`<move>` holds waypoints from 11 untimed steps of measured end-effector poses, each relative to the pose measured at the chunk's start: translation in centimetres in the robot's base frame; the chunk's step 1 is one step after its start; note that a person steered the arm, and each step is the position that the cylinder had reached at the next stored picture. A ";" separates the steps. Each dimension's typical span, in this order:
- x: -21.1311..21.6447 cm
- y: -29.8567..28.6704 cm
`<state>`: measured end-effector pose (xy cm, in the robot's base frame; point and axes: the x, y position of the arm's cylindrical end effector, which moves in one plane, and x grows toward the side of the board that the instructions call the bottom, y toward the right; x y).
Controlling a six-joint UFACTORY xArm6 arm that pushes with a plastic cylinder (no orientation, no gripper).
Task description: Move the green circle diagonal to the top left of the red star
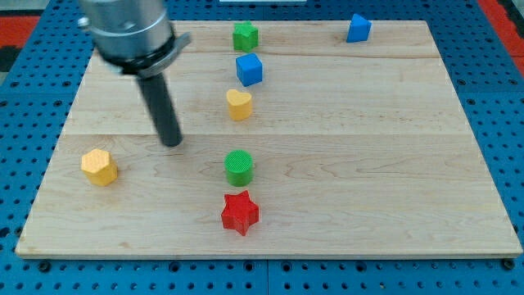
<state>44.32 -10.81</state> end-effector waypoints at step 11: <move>-2.9 13.8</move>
